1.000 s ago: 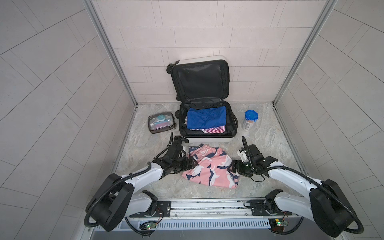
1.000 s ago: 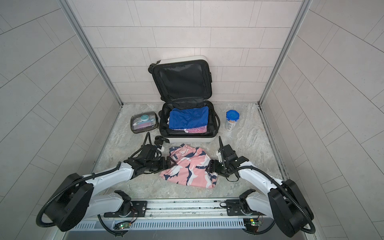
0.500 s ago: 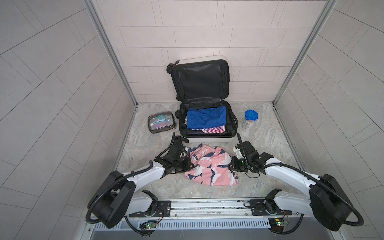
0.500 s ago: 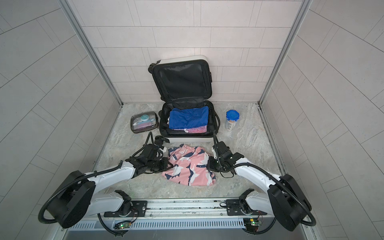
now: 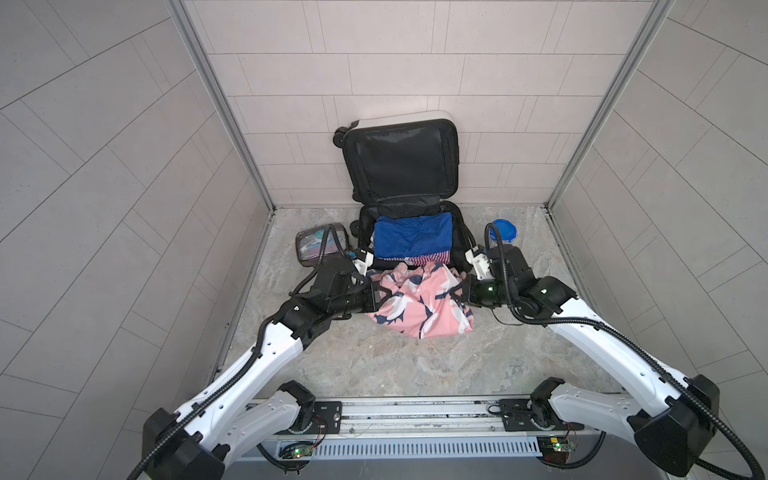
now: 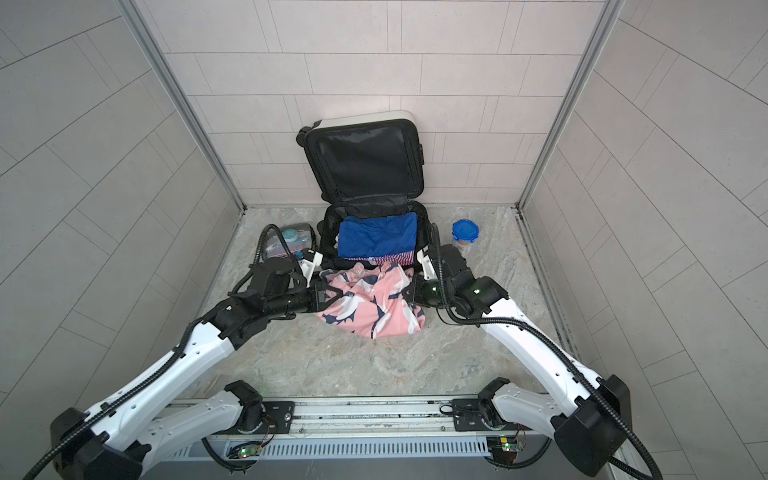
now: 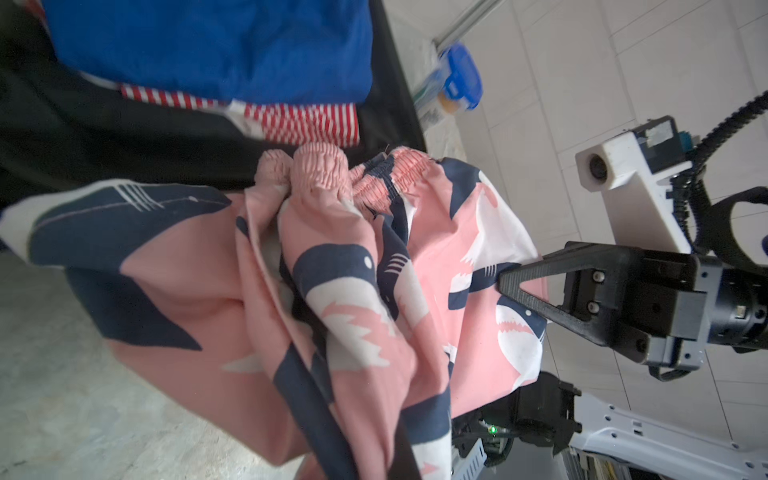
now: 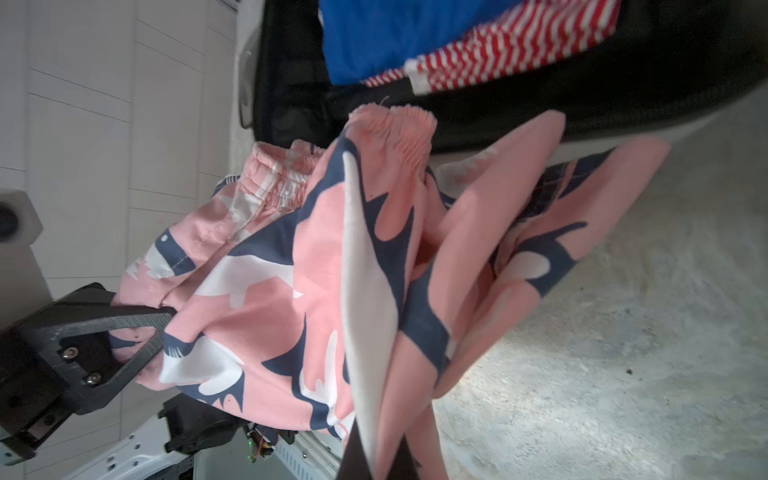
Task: Pack the luggage
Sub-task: 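Lift the pink garment with both grippers and carry it into the suitcase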
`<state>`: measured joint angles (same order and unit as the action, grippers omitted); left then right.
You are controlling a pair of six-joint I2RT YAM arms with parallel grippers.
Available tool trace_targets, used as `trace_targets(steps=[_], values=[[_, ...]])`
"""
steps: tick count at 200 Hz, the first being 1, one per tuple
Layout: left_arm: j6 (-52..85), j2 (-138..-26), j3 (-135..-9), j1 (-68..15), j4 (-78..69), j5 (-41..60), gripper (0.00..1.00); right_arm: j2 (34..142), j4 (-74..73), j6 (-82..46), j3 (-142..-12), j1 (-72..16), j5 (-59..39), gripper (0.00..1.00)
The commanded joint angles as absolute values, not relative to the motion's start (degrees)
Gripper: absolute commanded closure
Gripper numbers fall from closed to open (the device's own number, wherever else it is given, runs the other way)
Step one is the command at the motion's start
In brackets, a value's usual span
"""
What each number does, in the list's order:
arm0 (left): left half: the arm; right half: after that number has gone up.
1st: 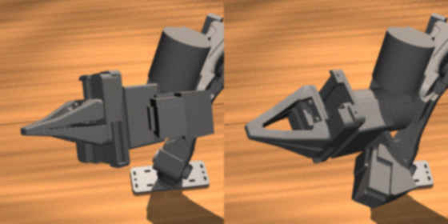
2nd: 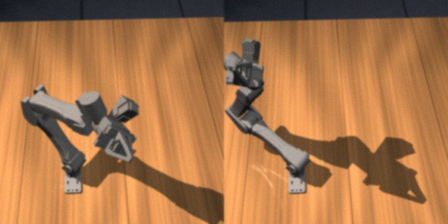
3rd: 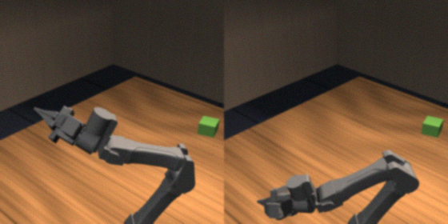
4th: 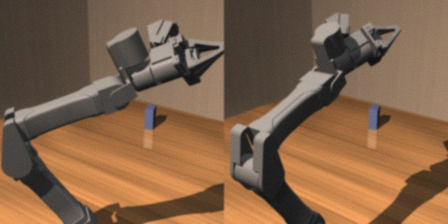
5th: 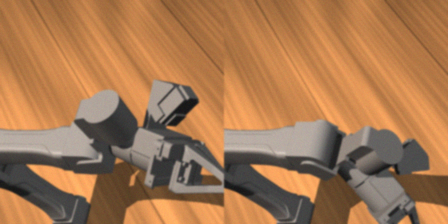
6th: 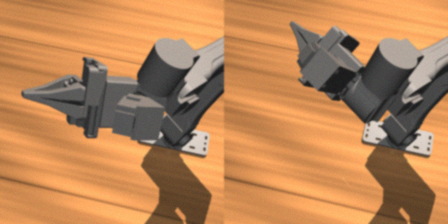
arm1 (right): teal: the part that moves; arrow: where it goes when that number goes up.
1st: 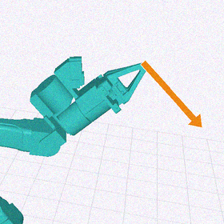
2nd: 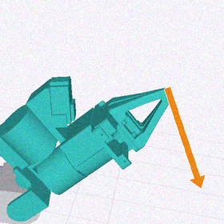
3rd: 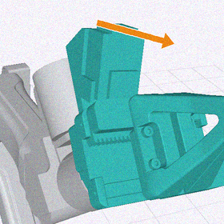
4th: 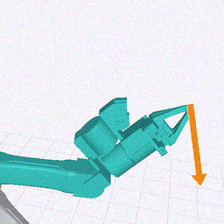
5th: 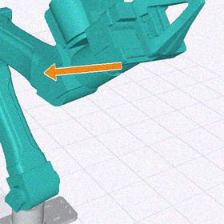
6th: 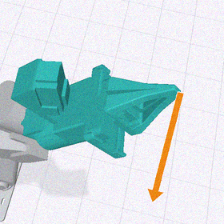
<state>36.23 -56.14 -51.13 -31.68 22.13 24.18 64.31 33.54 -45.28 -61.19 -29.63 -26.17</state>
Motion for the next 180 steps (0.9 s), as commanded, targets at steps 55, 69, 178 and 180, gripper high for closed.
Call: trace_targets(steps=[55,69,178,180], values=[[22.9,-77.8,-79.3,-28.2,25.1,16.8,1.0,83.3,37.1,-34.2,-92.4,-25.4,-22.6,1.0],[21.9,-82.4,-83.2,-26.6,23.6,17.5,1.0,88.3,37.2,-33.7,-97.1,-23.5,-23.7,1.0],[19.8,-110.9,-99.2,-15.1,17.1,24.8,1.0,127.2,49.5,-30.8,-133.7,-14.0,-30.4,1.0],[19.8,-111.3,-99.3,-14.9,17.1,24.9,1.0,127.6,49.7,-30.8,-134.0,-14.0,-30.4,1.0]])
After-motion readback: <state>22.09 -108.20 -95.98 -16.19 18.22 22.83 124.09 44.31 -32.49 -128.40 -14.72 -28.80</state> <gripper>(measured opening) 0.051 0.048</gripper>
